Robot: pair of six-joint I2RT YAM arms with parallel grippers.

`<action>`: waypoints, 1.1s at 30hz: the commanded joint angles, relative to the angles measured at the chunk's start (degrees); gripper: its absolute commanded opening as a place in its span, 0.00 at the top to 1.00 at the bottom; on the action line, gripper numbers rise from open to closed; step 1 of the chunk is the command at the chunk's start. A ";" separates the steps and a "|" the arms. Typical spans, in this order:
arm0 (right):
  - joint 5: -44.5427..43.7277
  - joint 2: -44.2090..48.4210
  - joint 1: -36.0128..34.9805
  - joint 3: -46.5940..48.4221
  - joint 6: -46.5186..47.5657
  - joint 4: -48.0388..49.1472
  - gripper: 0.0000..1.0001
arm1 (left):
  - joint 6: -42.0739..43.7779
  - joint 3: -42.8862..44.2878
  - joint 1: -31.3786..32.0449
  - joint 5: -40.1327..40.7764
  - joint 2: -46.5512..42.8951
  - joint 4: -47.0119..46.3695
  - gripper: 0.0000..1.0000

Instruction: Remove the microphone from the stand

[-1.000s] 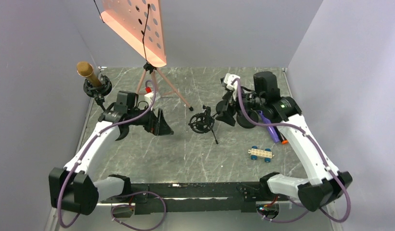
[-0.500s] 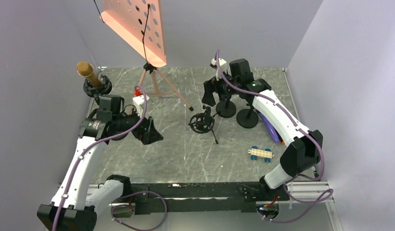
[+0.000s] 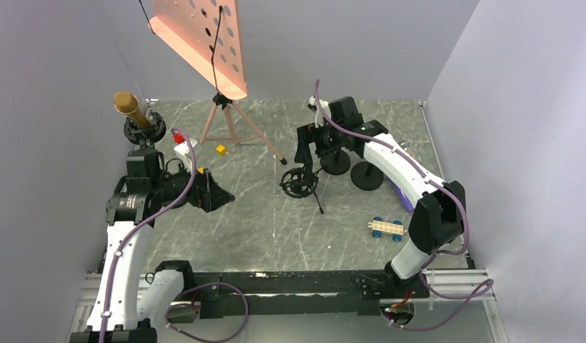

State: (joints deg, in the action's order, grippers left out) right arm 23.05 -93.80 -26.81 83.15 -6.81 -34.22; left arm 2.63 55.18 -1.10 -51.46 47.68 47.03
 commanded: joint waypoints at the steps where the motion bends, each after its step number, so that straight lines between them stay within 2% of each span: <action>1: 0.20 -0.02 -0.08 -2.30 -4.18 -0.06 0.10 | -0.23 -0.58 -0.92 -2.28 -2.16 -0.55 0.02; 3: 1.35 -0.28 0.08 -3.33 -4.69 1.21 0.20 | 1.03 -0.09 -1.52 -1.46 -2.35 0.04 0.03; 9: 3.30 -0.64 0.09 -2.68 -1.62 1.60 0.64 | 1.50 1.68 -2.96 -1.94 -2.82 0.90 0.03; 11: 2.38 -0.32 0.37 -2.56 -0.07 1.86 0.70 | 0.91 1.40 -3.22 -2.26 -2.85 0.50 0.03; 21: -2.54 -3.69 4.47 2.87 3.11 4.54 0.73 | -0.08 0.81 -3.38 -3.98 -2.77 -0.09 0.05; 26: -2.29 -4.60 5.04 5.90 3.69 5.16 0.74 | 2.73 4.64 -3.38 -5.47 -4.08 1.23 0.08; 29: 1.28 -3.53 5.07 5.32 3.77 5.81 0.61 | 5.75 7.17 -3.38 -5.81 -6.70 3.37 0.08; 33: 4.32 -0.67 5.01 3.16 3.57 7.18 0.35 | 8.65 10.17 -3.38 -2.61 -11.69 6.01 0.07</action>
State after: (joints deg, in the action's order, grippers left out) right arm 25.61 -97.49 -22.15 87.35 -4.34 -29.52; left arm 6.90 60.80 -4.23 -54.33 41.19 50.54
